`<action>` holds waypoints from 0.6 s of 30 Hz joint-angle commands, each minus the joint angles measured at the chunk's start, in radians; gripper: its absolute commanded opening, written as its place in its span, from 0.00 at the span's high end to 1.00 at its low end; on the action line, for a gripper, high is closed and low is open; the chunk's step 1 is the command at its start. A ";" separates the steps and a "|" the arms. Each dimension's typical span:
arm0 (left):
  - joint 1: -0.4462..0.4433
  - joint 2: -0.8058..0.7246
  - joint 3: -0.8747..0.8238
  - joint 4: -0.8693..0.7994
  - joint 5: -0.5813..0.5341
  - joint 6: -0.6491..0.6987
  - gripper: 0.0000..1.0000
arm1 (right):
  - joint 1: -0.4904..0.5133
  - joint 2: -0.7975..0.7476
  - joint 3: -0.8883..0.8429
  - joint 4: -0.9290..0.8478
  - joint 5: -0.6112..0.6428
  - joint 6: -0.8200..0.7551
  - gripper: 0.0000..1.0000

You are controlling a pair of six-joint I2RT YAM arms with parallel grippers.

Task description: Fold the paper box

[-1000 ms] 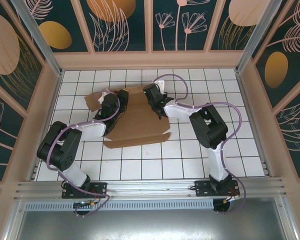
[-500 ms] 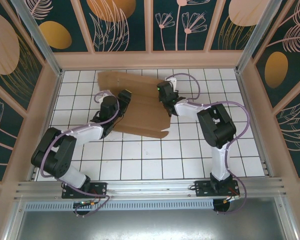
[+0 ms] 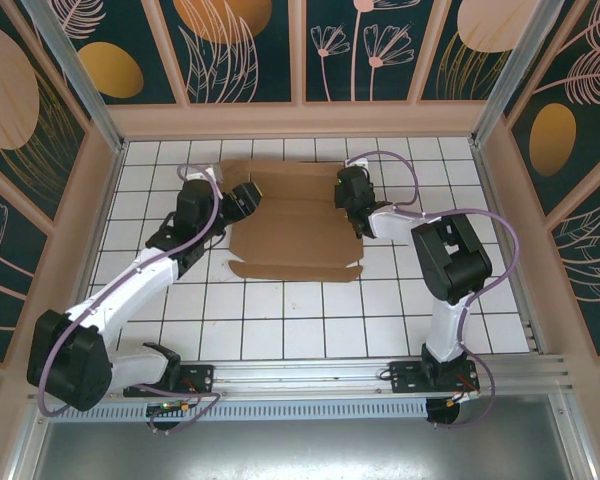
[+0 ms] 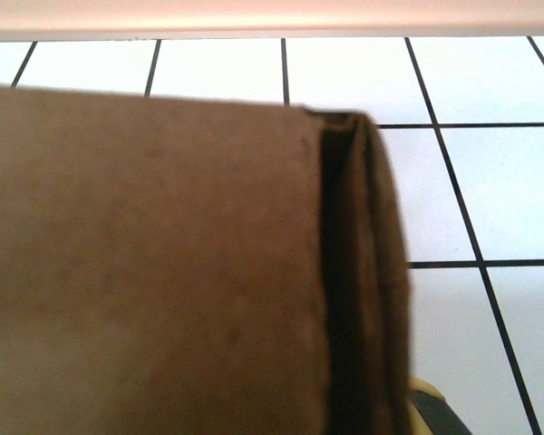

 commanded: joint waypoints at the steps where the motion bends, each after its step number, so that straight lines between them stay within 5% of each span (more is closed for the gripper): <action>1: 0.007 -0.008 0.118 -0.213 -0.048 0.157 0.31 | -0.008 0.002 -0.032 -0.086 -0.033 -0.048 1.00; 18: 0.169 0.325 0.319 -0.156 0.196 0.153 0.27 | -0.005 0.031 -0.011 -0.093 -0.101 -0.056 1.00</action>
